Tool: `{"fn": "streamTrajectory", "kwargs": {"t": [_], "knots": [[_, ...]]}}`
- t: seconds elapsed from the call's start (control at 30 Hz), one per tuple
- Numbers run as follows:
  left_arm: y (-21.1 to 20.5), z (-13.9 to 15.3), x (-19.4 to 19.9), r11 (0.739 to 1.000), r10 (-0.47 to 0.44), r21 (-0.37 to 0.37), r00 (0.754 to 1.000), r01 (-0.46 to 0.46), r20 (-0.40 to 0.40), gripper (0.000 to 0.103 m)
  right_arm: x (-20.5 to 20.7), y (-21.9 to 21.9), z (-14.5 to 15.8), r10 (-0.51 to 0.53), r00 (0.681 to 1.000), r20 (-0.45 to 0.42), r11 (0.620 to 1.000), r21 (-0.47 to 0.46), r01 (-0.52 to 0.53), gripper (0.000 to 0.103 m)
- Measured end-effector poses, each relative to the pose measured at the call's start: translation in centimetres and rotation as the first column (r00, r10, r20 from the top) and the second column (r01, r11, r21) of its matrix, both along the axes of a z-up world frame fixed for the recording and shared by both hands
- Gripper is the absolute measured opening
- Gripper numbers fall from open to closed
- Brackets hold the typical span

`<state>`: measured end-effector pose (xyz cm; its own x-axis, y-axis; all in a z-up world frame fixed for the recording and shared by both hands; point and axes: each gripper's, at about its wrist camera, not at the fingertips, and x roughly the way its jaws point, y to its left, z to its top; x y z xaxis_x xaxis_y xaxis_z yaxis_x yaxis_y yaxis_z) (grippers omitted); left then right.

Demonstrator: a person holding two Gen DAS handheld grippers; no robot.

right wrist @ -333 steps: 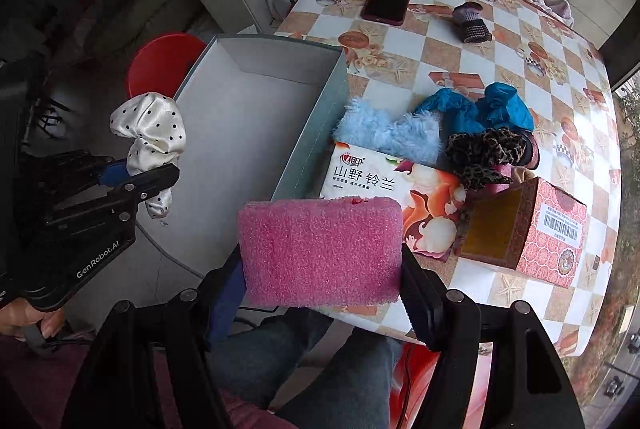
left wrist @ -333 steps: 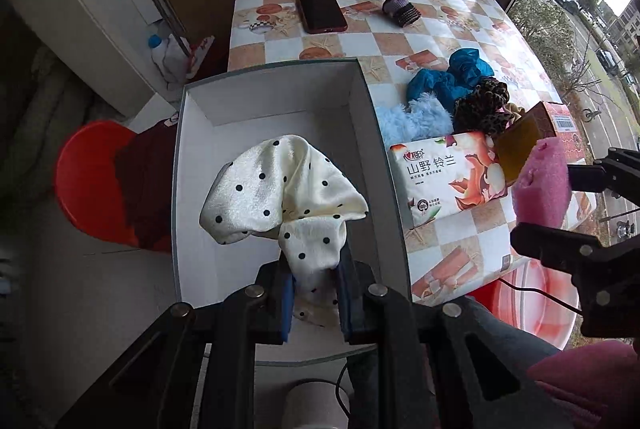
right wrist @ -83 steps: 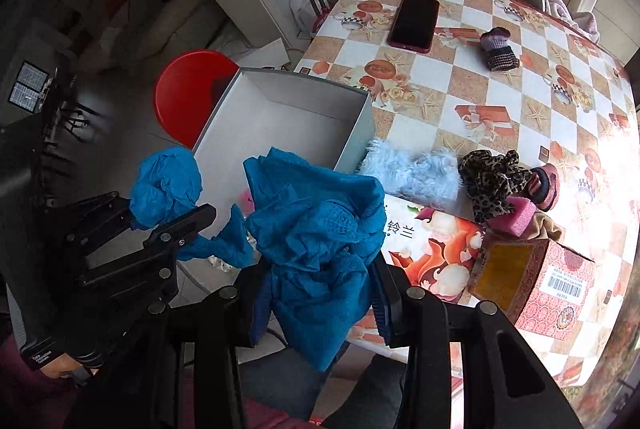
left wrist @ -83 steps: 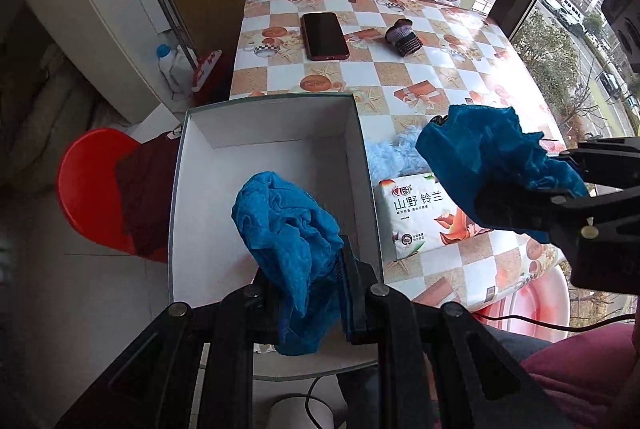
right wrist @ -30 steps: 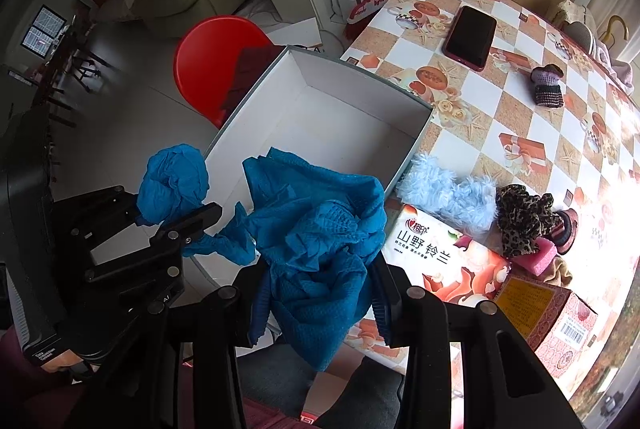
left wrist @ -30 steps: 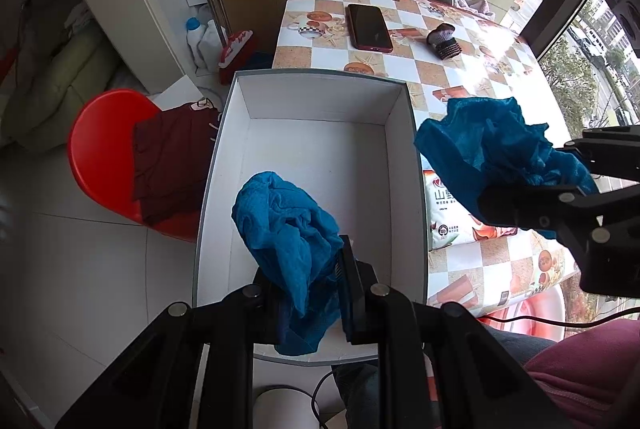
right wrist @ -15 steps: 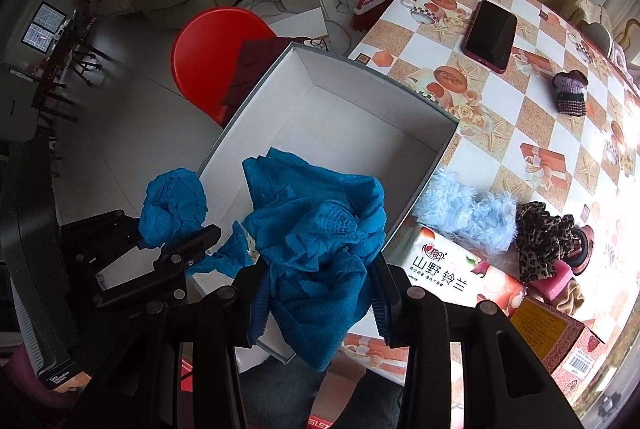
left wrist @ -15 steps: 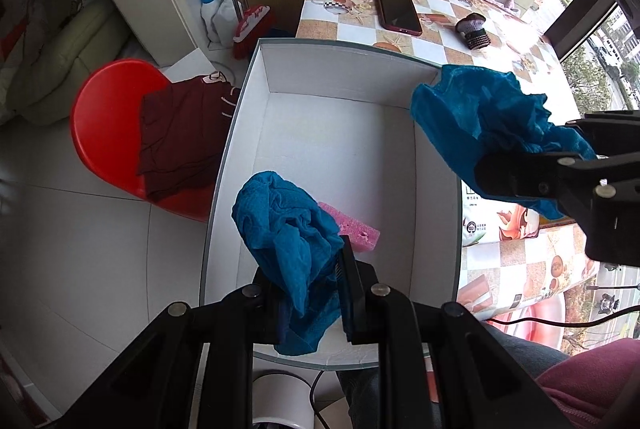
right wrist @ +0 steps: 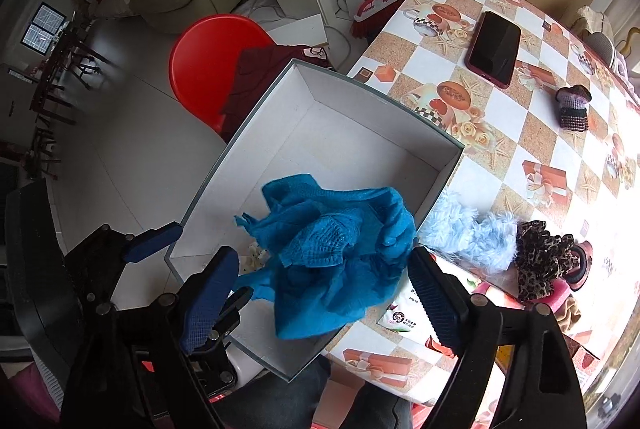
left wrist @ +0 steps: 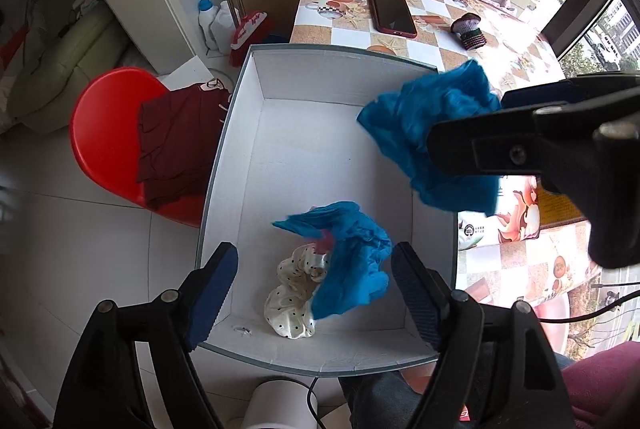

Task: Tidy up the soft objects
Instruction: 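Lower the blue gloves into the white box and open both grippers, then grasp the leopard-print scrunchie with the left gripper while the right gripper grasps the pink knit hat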

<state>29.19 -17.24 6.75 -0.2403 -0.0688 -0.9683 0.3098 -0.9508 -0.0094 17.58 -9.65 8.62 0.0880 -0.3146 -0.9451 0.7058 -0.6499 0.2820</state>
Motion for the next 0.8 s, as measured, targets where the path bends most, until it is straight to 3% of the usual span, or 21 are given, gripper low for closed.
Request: {"fn": "streamTrajectory", "kwargs": {"t": [0.1,0.13,0.23,0.43,0.67,0.8], "knots": [[-0.1,0.2,0.0,1.000,0.023,0.006,1.000,-0.023,-0.019,0.103,-0.5,0.4,-0.1,-0.017,1.000,0.005,1.000,0.012,0.016,0.089],[-0.2,0.2,-0.1,0.999,0.030,0.019,0.999,-0.030,-0.027,0.103,-0.7,0.6,-0.2,-0.025,1.000,0.009,1.000,0.019,0.025,0.103],[-0.6,0.2,-0.2,0.996,0.054,0.070,0.997,-0.051,-0.050,0.103,-1.3,1.4,-0.1,-0.058,0.998,0.017,0.998,0.017,0.057,0.103],[-0.5,0.7,-1.3,0.994,0.052,0.101,0.998,-0.049,-0.028,0.103,-2.1,2.9,0.8,-0.097,0.995,0.034,0.995,0.018,0.096,0.103],[2.8,3.5,-5.1,0.992,-0.097,0.071,0.994,0.100,-0.054,0.103,-6.8,9.8,3.4,-0.233,0.972,0.034,0.972,0.023,0.233,0.103],[6.6,4.1,-9.2,0.973,-0.212,0.076,0.975,0.216,-0.059,0.103,-10.7,16.4,4.7,-0.363,0.932,-0.006,0.931,0.049,0.362,0.103]]}}
